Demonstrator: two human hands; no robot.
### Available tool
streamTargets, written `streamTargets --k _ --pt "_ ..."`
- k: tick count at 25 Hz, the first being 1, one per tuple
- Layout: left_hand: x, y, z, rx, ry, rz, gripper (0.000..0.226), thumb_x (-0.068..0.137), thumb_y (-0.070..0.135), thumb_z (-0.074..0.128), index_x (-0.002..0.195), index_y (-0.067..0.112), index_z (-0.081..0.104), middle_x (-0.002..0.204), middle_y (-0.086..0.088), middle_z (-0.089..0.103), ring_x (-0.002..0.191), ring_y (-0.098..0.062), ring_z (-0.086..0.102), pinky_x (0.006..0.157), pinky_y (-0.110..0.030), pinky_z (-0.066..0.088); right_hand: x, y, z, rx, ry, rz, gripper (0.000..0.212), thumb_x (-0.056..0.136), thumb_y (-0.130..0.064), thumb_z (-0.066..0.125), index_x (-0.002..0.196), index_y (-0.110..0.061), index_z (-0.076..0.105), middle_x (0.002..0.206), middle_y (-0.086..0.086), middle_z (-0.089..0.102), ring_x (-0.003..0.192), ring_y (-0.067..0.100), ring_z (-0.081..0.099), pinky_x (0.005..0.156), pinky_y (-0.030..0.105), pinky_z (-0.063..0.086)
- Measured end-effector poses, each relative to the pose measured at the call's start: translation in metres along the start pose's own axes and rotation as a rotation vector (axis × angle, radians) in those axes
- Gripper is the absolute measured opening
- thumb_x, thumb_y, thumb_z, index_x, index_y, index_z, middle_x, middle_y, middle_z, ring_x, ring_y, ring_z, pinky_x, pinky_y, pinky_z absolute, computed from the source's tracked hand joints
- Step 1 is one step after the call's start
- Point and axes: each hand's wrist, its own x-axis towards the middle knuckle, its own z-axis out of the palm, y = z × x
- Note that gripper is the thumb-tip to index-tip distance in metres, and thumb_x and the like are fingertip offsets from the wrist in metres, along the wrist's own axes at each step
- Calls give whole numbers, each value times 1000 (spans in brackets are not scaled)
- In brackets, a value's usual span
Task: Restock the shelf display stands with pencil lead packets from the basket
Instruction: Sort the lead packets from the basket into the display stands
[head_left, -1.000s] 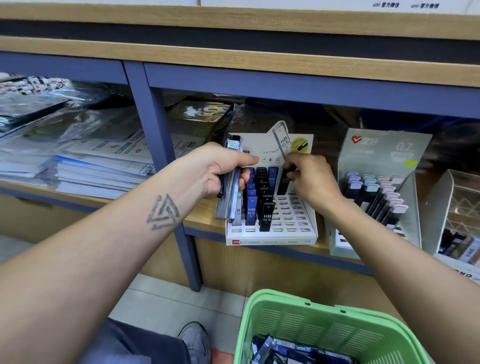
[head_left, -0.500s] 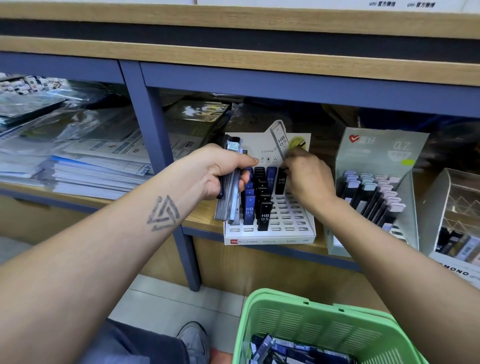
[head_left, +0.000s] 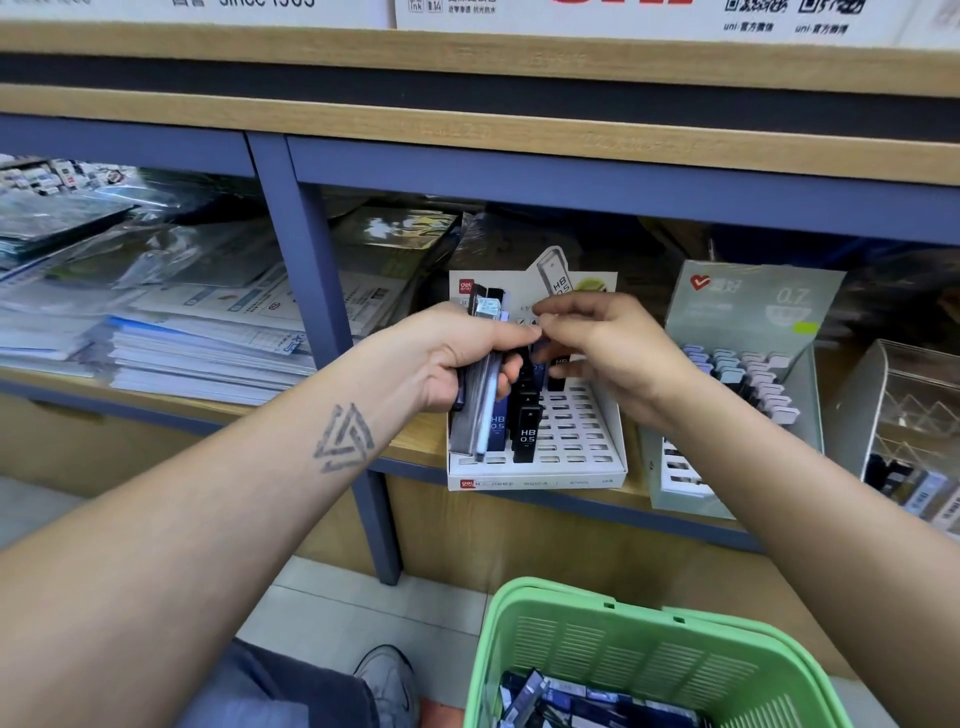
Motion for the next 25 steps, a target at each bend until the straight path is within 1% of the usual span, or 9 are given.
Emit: streamTargets --k 3,6,10,13,16,18,20,23,25 --pt "-2 -2 12 -107 2 72 9 94 7 66 87 5 61 59 -8 55 44 -12 52 40 -20 43 -30 -9 -15 198 -215 188 23 98 -2 57 120 -5 60 103 22 74 92 35 74 75 34 62" --pt "2 -3 27 -196 24 118 14 95 8 65 82 6 58 58 -8 53 45 -14 51 41 -20 43 -48 -5 -25 155 -388 254 39 90 -3 67 127 -2 58 108 29 72 96 37 73 82 39 62" --pt "7 -4 42 -275 84 155 11 94 9 67 87 5 60 57 -9 53 43 -15 52 40 -21 44 -52 2 -26 90 -292 203 54 78 1 78 128 0 57 102 28 73 83 30 73 71 35 60" --pt "10 -5 50 -356 96 159 12 92 13 70 90 5 61 55 -8 53 43 -15 53 41 -22 46 -56 1 -33 89 -327 217 52 81 6 75 129 -2 55 104 31 72 95 41 73 70 35 61" --pt "10 -4 57 -395 67 156 16 90 18 73 87 7 61 57 -9 57 46 -16 55 44 -24 50 -58 2 -35 124 -310 212 45 85 12 68 127 1 54 102 33 71 96 45 72 74 36 64" --pt "9 -2 60 -412 44 145 16 91 19 72 94 6 63 66 -14 66 52 -20 64 49 -28 55 -57 2 -38 161 -290 205 34 92 14 56 124 3 55 104 32 71 96 43 73 80 37 62" --pt "8 -1 63 -452 32 136 21 93 18 69 106 2 62 83 -22 70 65 -28 73 57 -35 61 -57 0 -42 175 -285 192 31 95 14 46 121 5 58 107 29 72 96 42 73 79 35 63" --pt "8 2 65 -491 30 124 26 96 19 65 110 -2 58 101 -30 70 86 -40 74 67 -46 63 -57 -2 -48 204 -238 201 31 95 14 45 120 4 59 102 26 73 93 43 73 73 33 64" --pt "10 4 64 -448 66 160 29 97 19 64 114 -3 59 100 -29 72 84 -40 74 64 -46 63 -58 -1 -55 190 -173 195 32 95 14 44 122 4 58 96 24 74 89 40 74 73 35 64"
